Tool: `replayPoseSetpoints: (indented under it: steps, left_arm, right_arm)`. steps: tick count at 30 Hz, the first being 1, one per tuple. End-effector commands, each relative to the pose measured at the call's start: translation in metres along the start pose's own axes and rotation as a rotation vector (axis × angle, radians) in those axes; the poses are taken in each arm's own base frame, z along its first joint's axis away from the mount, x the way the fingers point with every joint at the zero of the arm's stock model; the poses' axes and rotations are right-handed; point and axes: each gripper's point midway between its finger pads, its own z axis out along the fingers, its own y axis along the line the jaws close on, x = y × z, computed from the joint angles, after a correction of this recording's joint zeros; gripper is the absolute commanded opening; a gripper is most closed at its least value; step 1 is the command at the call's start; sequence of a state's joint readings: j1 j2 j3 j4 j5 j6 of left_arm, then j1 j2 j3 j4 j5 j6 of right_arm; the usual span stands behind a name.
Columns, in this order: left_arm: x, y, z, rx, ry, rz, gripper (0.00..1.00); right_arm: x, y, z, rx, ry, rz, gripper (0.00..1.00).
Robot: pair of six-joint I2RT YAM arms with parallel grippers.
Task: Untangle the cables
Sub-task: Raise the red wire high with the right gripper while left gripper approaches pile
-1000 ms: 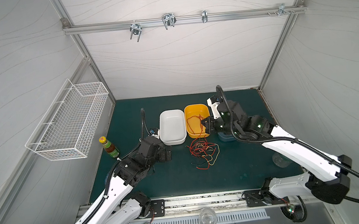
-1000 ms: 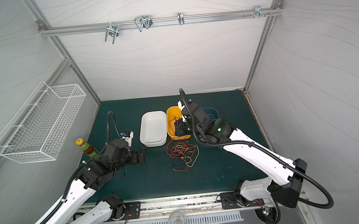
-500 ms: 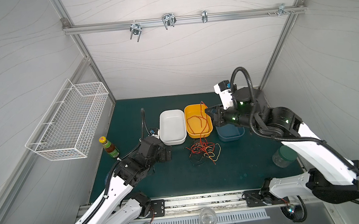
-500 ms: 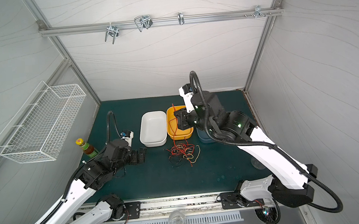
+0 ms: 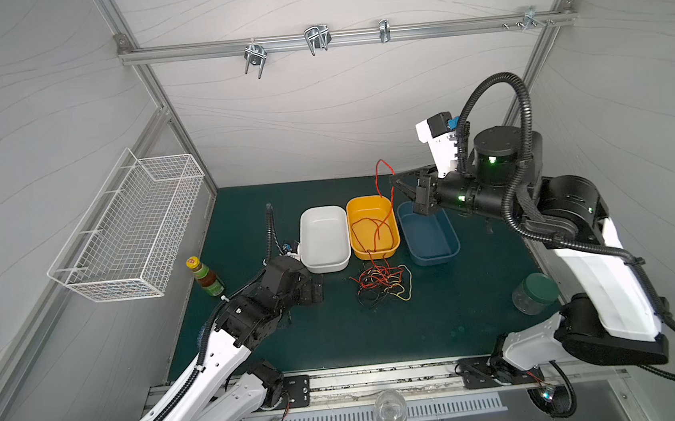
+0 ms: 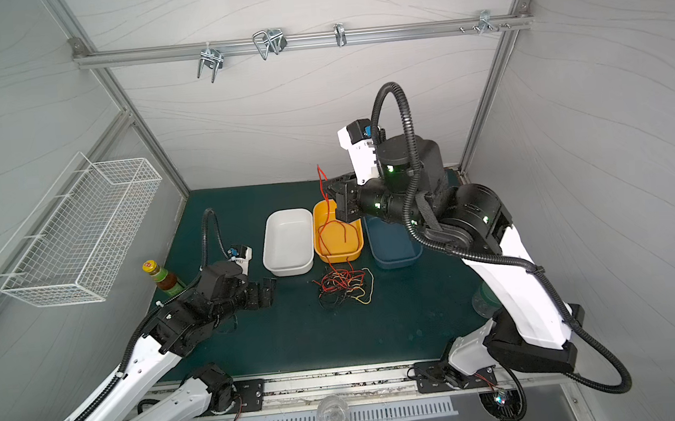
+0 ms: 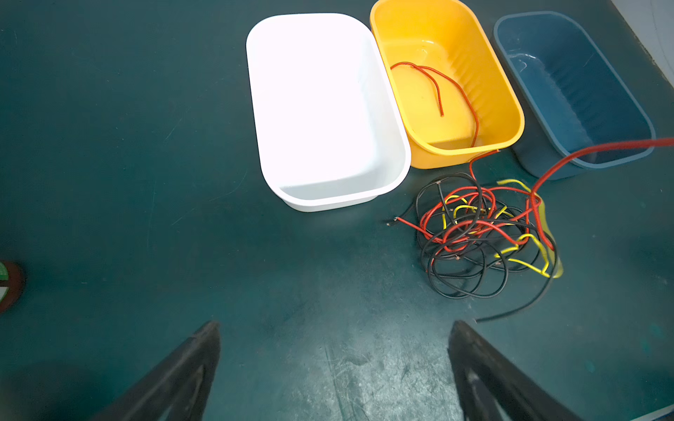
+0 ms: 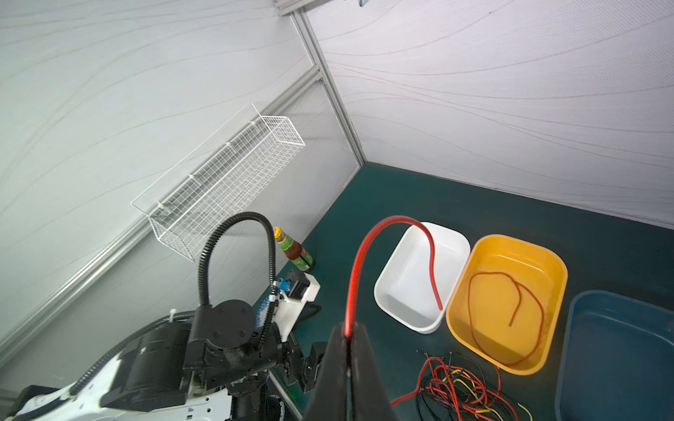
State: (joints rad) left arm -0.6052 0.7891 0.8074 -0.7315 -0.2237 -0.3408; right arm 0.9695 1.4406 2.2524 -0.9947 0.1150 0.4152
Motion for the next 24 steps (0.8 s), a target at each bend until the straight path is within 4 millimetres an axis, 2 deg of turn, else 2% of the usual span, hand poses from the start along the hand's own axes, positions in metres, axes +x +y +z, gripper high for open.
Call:
replayPoseSetpoints:
  steps: [1, 13, 19, 24]
  left_arm:
    - [-0.008, -0.006, 0.001, 0.026, -0.030, 0.001, 0.98]
    - [-0.007, -0.008, 0.002, 0.029, -0.023, 0.003, 0.98]
    - [-0.006, -0.008, 0.004, 0.033, -0.016, 0.003, 0.98]
    - [-0.001, -0.024, 0.006, 0.109, 0.030, 0.018, 0.98]
  right_arm:
    - [-0.004, 0.012, -0.010, -0.047, 0.011, -0.027, 0.00]
    - [-0.043, 0.033, -0.026, -0.122, -0.115, -0.088, 0.00]
    - [-0.057, 0.039, -0.024, -0.172, -0.160, -0.101, 0.00]
    - [-0.066, 0.020, -0.010, -0.198, -0.150, 0.003, 0.00]
